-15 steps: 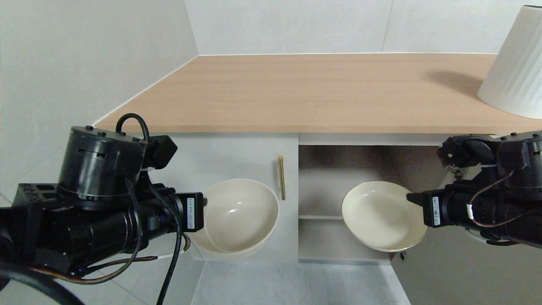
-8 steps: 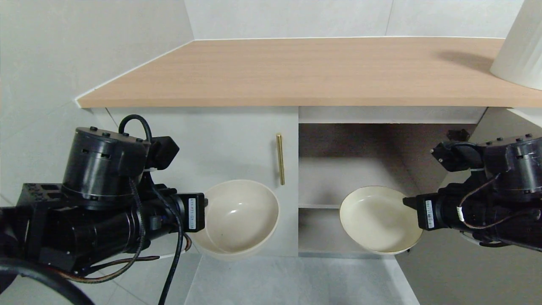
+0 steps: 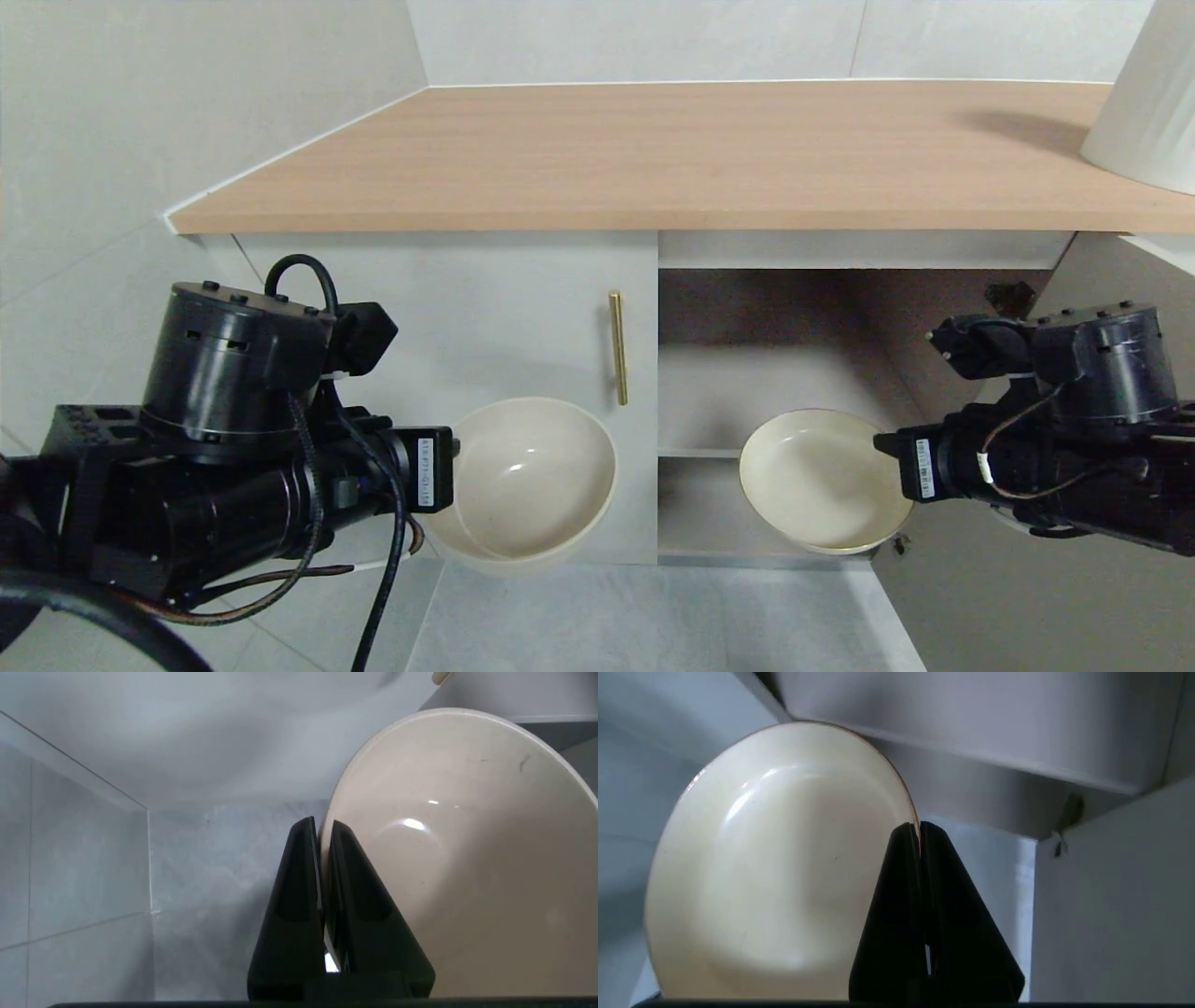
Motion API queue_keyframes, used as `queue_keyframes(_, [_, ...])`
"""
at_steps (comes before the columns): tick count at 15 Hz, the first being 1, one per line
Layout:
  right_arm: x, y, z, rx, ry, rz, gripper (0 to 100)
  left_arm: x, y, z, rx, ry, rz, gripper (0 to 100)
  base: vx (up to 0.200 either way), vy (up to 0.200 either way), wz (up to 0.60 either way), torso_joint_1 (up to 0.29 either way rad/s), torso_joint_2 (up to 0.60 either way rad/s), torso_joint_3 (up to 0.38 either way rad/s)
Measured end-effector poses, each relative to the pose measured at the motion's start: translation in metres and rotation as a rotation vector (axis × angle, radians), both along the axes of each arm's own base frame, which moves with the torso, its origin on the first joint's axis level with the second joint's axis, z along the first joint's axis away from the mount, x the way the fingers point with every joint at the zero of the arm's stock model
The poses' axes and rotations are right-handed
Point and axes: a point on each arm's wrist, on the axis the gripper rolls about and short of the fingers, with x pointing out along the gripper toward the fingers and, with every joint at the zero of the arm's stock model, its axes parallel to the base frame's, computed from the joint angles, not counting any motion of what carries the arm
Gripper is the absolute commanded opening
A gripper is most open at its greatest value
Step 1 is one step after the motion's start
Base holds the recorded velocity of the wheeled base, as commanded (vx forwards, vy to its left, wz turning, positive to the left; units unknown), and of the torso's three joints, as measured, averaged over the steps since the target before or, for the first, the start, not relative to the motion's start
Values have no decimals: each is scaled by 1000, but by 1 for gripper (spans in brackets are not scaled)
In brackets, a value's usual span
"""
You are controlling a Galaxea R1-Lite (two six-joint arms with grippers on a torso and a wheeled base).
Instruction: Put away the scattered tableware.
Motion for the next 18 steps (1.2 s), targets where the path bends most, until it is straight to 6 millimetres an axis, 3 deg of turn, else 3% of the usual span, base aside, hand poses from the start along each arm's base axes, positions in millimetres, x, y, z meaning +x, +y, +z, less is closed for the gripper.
queue_keyframes(4, [36,17,-32,50,-3,-38,0,1,-1,-2,4,7,0,0,0,0,0,0,0,0])
queue_keyframes(9, [87,35,-86,78,52,-196,0,0,-4,-5,9,17,-11,0,0,0,0,0,0,0])
queue_keyframes(15, [145,19,-114,89,29,-382,0,-1,-7,-7,15,25,-26,0,0,0,0,0,0,0])
queue_keyframes(18, [165,11,-126,69,15,-451,0,-1,-7,-8,16,27,-26,0,0,0,0,0,0,0])
